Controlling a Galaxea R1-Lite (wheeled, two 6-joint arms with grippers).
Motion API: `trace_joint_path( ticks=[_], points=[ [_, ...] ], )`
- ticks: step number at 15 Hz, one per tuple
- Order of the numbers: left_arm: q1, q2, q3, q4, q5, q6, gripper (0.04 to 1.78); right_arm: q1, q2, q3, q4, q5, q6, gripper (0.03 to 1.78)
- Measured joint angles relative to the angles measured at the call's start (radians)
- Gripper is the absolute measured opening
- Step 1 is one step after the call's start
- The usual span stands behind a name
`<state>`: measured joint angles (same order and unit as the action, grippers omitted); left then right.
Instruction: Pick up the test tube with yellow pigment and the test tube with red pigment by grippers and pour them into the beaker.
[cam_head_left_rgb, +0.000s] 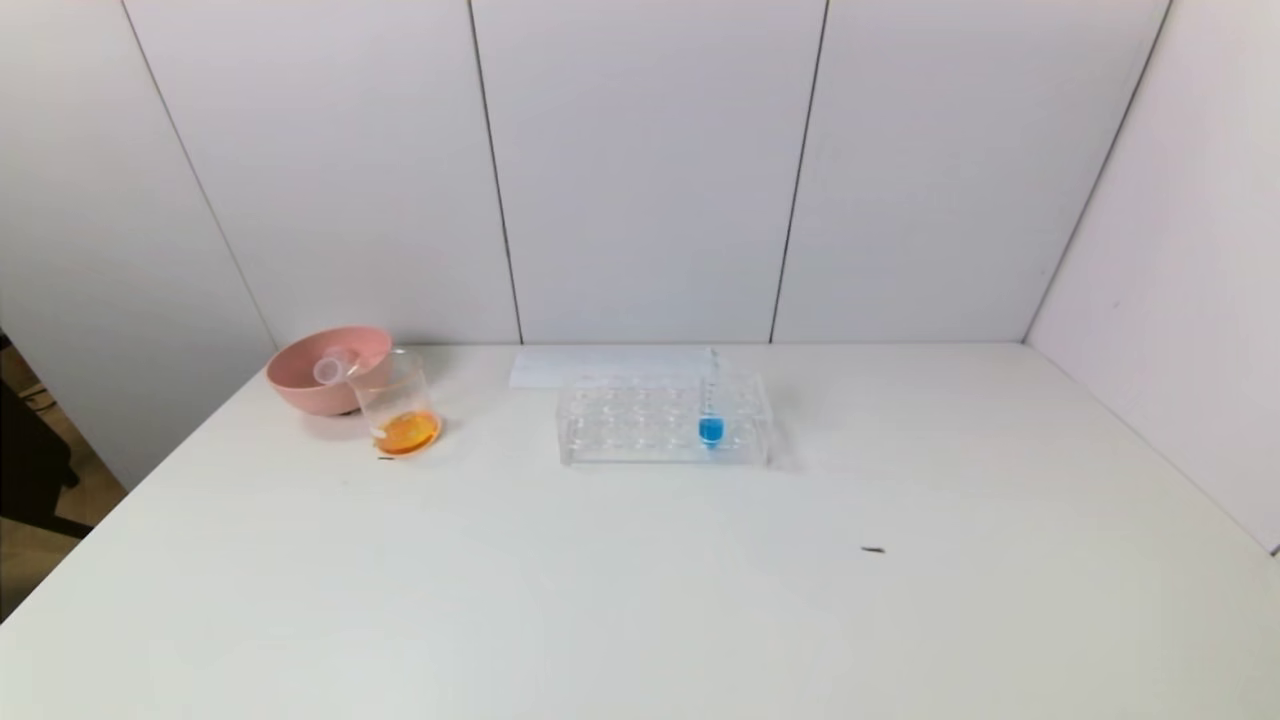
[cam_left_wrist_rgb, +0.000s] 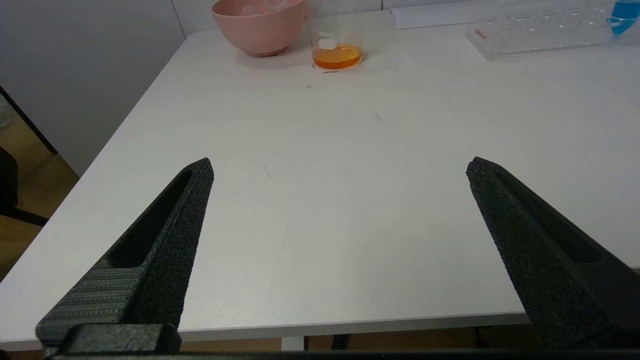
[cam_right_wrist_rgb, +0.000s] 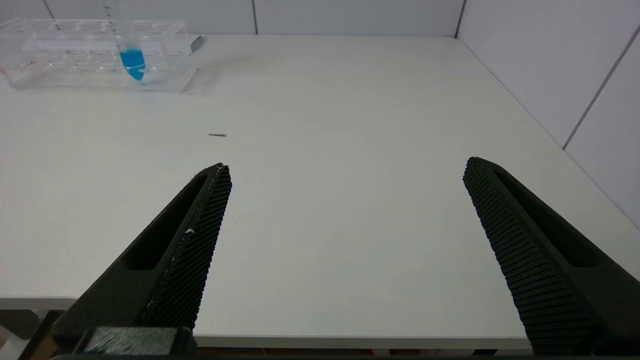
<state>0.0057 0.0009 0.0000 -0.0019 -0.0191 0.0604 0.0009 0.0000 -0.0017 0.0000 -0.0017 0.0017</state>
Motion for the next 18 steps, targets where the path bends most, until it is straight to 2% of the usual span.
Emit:
trace_joint_path(
  ticks=[18],
  points=[
    [0.0, 0.0, 0.0, 0.002, 0.004, -0.027, 1.77, 0.0, 0.0, 0.0, 0.0, 0.0, 0.0, 1.7]
  ],
)
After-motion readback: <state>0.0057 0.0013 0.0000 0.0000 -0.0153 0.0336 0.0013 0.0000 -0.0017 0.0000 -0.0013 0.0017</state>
